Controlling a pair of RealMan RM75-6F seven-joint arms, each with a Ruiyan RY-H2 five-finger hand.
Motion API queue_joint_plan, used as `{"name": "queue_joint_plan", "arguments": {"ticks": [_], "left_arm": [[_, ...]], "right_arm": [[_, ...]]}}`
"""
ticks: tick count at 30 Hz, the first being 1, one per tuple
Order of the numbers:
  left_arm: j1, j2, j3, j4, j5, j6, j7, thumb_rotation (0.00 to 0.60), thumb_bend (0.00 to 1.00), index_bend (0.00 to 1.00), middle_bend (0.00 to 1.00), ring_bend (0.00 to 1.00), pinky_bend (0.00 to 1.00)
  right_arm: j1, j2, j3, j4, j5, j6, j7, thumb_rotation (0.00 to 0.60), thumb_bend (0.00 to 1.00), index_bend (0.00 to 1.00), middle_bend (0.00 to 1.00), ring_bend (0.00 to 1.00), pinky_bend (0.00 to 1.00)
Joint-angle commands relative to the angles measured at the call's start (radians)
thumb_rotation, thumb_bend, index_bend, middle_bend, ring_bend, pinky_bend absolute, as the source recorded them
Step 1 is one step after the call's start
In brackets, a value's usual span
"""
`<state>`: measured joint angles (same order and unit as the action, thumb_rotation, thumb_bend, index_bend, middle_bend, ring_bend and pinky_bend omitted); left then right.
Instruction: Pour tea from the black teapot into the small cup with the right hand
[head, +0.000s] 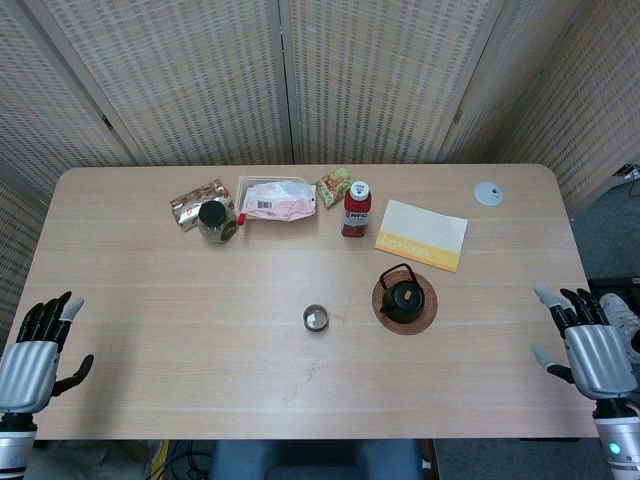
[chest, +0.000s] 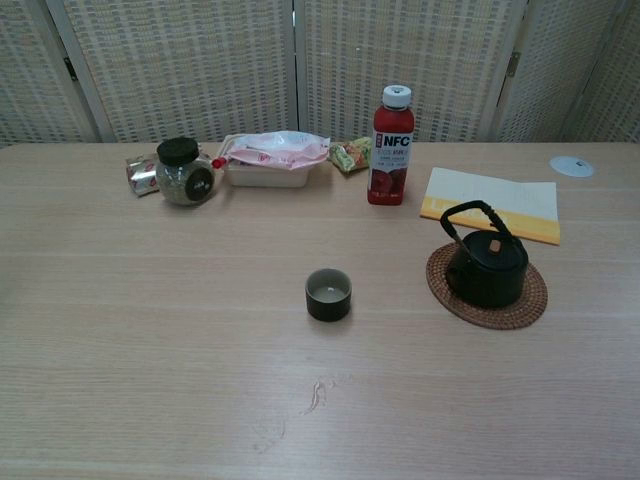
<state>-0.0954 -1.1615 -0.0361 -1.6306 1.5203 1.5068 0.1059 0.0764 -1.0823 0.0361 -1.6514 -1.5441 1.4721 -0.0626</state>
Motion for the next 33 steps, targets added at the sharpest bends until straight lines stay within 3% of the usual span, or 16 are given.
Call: {"name": "queue_joint_plan", "arguments": {"ticks": [1, 9, 24, 28, 33], "left_arm": [[0.000, -0.001, -0.001, -0.001, 0.001, 0.001, 0.000, 0.600, 0.33, 0.05, 0.00, 0.00, 0.00], [-0.002, 0.001, 0.000, -0.005, 0.008, 0.003, 0.002, 0.600, 0.33, 0.05, 0.00, 0.00, 0.00], [-0.001, 0.006, 0.005, -0.024, 0.023, 0.007, 0.024, 0.600, 0.33, 0.05, 0.00, 0.00, 0.00], [0.000, 0.008, 0.006, -0.029, 0.024, 0.009, 0.027, 0.600, 0.33, 0.05, 0.00, 0.00, 0.00], [0.005, 0.011, 0.009, -0.037, 0.020, 0.010, 0.039, 0.600, 0.33, 0.06, 0.00, 0.00, 0.00]], "right_arm": [[0.003, 0.002, -0.001, -0.002, -0.002, -0.005, 0.003, 0.600, 0.25, 0.14, 0.28, 0.14, 0.10], [0.040, 0.017, 0.003, -0.013, -0.022, -0.049, 0.010, 0.600, 0.25, 0.14, 0.32, 0.17, 0.10], [0.253, 0.006, 0.070, -0.053, 0.016, -0.316, 0.004, 0.600, 0.25, 0.17, 0.35, 0.17, 0.10], [0.285, -0.002, 0.079, -0.057, 0.042, -0.364, -0.009, 0.600, 0.18, 0.17, 0.34, 0.17, 0.10], [0.406, -0.057, 0.117, -0.041, 0.121, -0.527, -0.034, 0.600, 0.11, 0.17, 0.26, 0.16, 0.10]]}}
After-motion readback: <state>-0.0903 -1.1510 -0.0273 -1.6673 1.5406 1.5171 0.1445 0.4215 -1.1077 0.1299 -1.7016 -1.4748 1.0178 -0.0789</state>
